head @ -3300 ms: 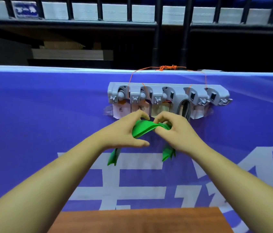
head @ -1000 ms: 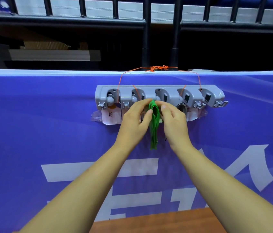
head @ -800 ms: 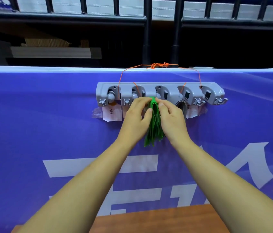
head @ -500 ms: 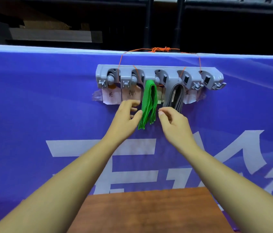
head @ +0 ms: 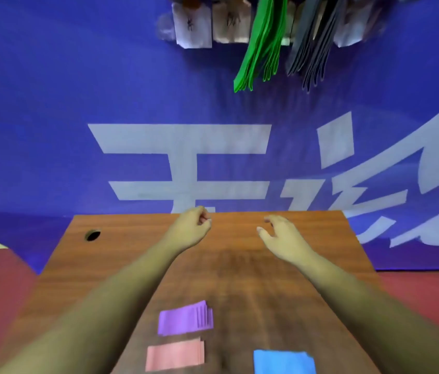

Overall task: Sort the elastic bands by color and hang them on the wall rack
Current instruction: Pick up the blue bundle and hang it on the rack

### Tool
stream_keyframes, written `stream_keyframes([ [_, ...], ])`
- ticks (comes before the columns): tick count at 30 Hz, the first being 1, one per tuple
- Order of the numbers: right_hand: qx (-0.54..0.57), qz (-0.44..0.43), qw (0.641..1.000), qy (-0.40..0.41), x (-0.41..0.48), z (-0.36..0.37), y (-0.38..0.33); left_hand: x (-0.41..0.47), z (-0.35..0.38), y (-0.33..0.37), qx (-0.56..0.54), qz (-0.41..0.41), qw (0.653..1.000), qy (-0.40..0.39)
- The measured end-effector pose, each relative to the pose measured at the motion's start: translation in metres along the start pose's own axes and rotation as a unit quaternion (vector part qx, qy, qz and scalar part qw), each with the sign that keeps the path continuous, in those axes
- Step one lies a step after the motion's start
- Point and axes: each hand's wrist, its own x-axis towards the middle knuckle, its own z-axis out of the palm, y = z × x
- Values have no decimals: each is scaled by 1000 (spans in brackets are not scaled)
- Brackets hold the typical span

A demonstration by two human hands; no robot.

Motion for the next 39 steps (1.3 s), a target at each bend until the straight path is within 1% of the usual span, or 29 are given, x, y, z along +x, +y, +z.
stream_keyframes([
  [4,4,37,997,-73,-37,55,27,-35,56,-28,-1,-22,997,-76],
  [9,-6,77,989,-129,-81,106,57,-69,122,-58,-9,-45,984,-172],
  [14,-20,106,976,-187,-112,136,87,-102,177,-72,-36,-74,969,-232],
  [17,-37,123,967,-220,-128,149,105,-117,206,-78,-46,-78,962,-256],
  [22,-68,116,957,-257,-147,176,136,-133,248,-86,-41,-89,954,-283],
  [25,-96,110,955,-259,-153,187,145,-139,267,-90,-37,-78,956,-279],
  [28,-102,96,957,-254,-157,199,154,-142,284,-93,-38,-55,954,-293],
  [30,-107,84,959,-250,-161,206,158,-143,293,-100,-50,-56,953,-294],
  [34,-108,62,970,-209,-169,215,165,-149,305,-105,-98,-45,960,-260],
  [39,-52,48,986,-154,-174,220,177,-151,312,-105,-92,-16,963,-253],
])
